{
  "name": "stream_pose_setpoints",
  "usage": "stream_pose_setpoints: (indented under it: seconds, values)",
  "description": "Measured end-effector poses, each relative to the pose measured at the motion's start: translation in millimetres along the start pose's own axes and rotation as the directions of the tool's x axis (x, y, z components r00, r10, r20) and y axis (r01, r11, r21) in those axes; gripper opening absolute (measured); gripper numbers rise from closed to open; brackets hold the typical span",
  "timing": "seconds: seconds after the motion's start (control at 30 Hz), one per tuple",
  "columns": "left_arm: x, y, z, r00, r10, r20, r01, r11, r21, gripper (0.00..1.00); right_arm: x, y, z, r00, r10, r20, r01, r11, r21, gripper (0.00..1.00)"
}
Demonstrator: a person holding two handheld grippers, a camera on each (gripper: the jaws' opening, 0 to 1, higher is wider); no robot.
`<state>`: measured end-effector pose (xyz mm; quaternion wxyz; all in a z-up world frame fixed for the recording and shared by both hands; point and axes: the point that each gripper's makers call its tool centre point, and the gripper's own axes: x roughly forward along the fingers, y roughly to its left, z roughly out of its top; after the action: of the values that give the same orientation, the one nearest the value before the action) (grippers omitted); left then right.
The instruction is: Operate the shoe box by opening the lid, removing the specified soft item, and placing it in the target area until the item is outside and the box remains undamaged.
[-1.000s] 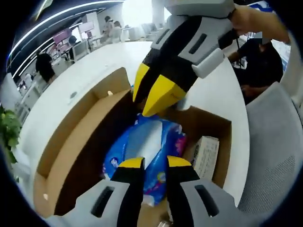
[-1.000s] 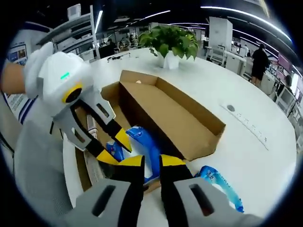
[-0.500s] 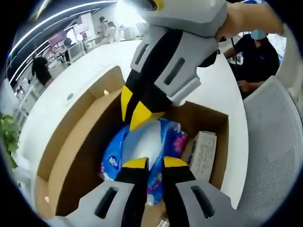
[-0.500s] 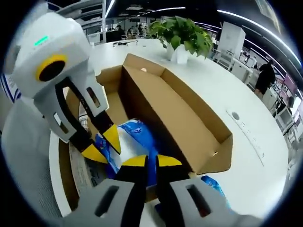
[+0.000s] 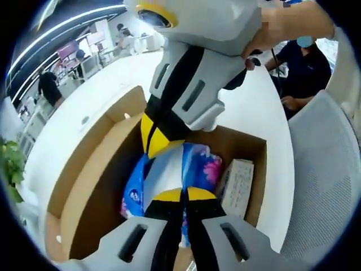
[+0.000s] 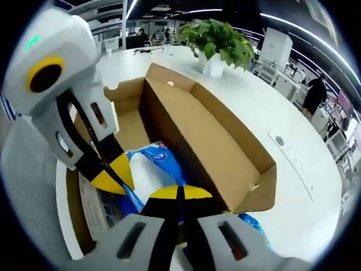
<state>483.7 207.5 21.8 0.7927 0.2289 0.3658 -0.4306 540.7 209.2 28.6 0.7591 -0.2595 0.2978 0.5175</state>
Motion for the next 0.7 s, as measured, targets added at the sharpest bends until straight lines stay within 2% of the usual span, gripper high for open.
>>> stream_pose_setpoints:
  seconds: [0.4, 0.47, 0.53, 0.7]
  values:
    - [-22, 3.6, 9.0, 0.999, 0.038, 0.027, -0.038, 0.999, -0.014, 0.00, -16, 0, 23.1, 0.999, 0.005, 0.050, -0.004, 1.000, -0.003, 0.00]
    - [-30, 4.2, 13.9, 0.998, 0.045, 0.033, -0.045, 0.999, -0.008, 0.00, -20, 0, 27.9, 0.998, 0.009, 0.060, -0.009, 1.000, 0.000, 0.00]
    - [-35, 4.7, 18.1, 0.998, 0.051, 0.037, -0.050, 0.999, -0.002, 0.00, -25, 1, 35.0, 0.996, 0.026, 0.084, -0.030, 0.999, 0.044, 0.00]
    - [-48, 5.7, 27.9, 0.997, 0.064, 0.045, -0.064, 0.998, 0.011, 0.00, -36, -1, 47.6, 0.994, 0.026, 0.106, -0.031, 0.998, 0.048, 0.00]
